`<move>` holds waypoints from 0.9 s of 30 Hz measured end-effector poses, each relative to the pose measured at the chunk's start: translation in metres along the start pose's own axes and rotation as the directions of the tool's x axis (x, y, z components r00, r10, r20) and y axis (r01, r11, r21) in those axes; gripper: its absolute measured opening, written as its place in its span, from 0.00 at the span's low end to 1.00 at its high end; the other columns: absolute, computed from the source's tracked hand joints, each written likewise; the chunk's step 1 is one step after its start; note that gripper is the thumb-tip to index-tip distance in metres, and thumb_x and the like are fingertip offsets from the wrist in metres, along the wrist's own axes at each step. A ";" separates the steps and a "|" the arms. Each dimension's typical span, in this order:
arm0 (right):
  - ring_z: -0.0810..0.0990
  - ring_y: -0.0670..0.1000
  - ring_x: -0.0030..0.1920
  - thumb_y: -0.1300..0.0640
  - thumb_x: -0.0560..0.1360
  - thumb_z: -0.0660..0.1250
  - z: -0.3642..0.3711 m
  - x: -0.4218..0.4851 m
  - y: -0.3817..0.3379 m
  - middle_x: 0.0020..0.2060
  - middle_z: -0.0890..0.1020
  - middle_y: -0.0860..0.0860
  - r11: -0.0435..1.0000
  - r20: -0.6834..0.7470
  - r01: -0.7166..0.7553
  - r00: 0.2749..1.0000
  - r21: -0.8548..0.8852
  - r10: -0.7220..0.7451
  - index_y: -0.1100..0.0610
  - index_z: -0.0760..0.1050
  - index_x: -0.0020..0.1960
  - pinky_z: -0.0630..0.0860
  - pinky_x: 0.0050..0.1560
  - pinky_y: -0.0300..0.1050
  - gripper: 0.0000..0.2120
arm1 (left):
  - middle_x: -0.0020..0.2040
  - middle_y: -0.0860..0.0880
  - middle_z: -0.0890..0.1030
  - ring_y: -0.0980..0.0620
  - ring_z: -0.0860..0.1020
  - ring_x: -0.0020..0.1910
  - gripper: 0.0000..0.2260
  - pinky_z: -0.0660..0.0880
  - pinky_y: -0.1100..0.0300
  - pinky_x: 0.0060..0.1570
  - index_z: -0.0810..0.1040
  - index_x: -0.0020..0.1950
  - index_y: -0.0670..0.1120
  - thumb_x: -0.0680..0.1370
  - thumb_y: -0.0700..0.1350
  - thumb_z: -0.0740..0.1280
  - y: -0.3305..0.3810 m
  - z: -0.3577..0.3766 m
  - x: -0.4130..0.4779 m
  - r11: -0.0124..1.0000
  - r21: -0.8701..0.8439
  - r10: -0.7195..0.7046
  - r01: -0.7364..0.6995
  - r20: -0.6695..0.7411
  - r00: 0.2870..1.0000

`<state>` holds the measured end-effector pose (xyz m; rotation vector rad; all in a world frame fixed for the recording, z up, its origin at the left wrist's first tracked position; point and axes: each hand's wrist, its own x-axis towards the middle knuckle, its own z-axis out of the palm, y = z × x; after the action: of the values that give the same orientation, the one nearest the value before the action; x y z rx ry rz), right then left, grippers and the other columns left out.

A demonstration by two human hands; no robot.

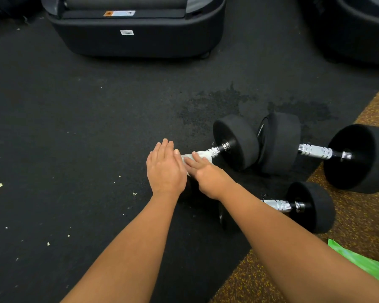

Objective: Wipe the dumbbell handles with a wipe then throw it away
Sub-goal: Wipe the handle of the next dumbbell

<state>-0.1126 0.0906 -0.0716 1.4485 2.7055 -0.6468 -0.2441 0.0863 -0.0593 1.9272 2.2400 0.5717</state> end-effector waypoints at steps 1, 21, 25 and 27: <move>0.46 0.56 0.76 0.69 0.74 0.59 -0.002 -0.003 0.003 0.76 0.54 0.52 0.999 0.013 0.004 1.000 -0.033 -0.004 0.57 0.53 0.76 0.53 0.74 0.51 0.33 | 0.73 0.47 0.68 0.49 0.61 0.74 0.20 0.55 0.52 0.74 0.68 0.71 0.43 0.83 0.47 0.50 0.000 0.000 0.000 1.000 -0.007 -0.003 0.003 -0.003 1.000; 0.48 0.57 0.76 0.66 0.77 0.56 -0.011 -0.004 0.008 0.75 0.55 0.54 0.993 -0.043 -0.100 0.994 -0.064 0.097 0.60 0.53 0.76 0.60 0.72 0.50 0.29 | 0.65 0.44 0.75 0.44 0.69 0.69 0.19 0.64 0.47 0.69 0.73 0.65 0.40 0.81 0.46 0.51 0.001 0.002 0.000 0.999 -0.032 0.015 -0.018 -0.072 0.997; 0.53 0.58 0.75 0.65 0.76 0.57 -0.006 0.012 -0.008 0.71 0.63 0.55 0.998 -0.026 -0.044 0.999 -0.037 0.043 0.61 0.57 0.74 0.54 0.74 0.50 0.27 | 0.66 0.44 0.75 0.45 0.69 0.69 0.22 0.64 0.47 0.70 0.73 0.66 0.40 0.80 0.49 0.48 0.001 0.001 -0.001 0.999 -0.040 0.012 -0.015 -0.079 0.997; 0.54 0.57 0.75 0.65 0.76 0.59 -0.006 0.010 -0.009 0.72 0.63 0.54 1.000 -0.016 -0.003 1.000 0.006 0.003 0.60 0.57 0.74 0.55 0.74 0.50 0.28 | 0.66 0.44 0.74 0.45 0.68 0.69 0.21 0.63 0.47 0.70 0.73 0.66 0.40 0.80 0.48 0.49 0.001 0.002 -0.001 0.999 -0.039 0.009 -0.012 -0.073 0.997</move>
<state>-0.1242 0.0961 -0.0653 1.4647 2.7151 -0.6460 -0.2426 0.0858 -0.0608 1.9309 2.2444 0.6924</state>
